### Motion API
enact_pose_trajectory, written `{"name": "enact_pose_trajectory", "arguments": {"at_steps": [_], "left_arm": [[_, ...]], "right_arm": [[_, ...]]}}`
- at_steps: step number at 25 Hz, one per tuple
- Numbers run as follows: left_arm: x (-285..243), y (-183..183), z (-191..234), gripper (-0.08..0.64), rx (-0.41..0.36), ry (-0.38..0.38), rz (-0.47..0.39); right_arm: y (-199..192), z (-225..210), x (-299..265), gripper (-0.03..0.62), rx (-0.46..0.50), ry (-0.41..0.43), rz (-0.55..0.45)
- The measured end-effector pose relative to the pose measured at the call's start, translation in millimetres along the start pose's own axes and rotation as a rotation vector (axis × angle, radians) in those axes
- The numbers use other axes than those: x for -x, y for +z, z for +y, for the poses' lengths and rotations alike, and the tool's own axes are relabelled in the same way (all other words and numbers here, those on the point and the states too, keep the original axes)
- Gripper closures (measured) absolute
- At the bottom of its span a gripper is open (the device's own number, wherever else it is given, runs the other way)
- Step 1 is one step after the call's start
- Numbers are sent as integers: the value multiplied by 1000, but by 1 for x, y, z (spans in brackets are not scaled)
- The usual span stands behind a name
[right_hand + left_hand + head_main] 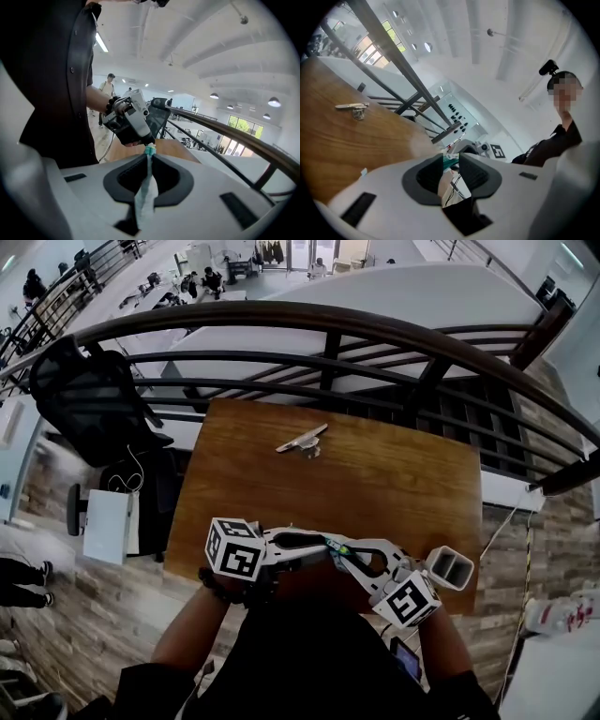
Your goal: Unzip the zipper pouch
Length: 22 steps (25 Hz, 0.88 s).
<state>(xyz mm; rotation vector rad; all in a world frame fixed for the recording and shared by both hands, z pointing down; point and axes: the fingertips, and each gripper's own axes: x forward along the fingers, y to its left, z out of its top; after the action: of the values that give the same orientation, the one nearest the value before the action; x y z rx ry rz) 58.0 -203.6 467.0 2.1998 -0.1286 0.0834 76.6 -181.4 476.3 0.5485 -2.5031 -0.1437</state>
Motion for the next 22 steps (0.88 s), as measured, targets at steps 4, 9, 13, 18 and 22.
{"name": "enact_pose_trajectory", "arguments": {"at_steps": [4,9,13,18,22], "left_arm": [[-5,-8,5,449,5,47,38],[-9,-9,8,449,16,57,40],[-10,-12,7,467,31,62,64],[-4,-9,2,518,48,28,61],[-7,-12,-5,517,41,9,73]], "right_arm": [[-2,3,-2,566,79,-14,31],[-7,2,-5,568,135,-14,61],[-13,5,-5,568,166,-9,85],[-15,9,-10,568,184,-5,108],[-17,13,-15,567,203,2,124]]}}
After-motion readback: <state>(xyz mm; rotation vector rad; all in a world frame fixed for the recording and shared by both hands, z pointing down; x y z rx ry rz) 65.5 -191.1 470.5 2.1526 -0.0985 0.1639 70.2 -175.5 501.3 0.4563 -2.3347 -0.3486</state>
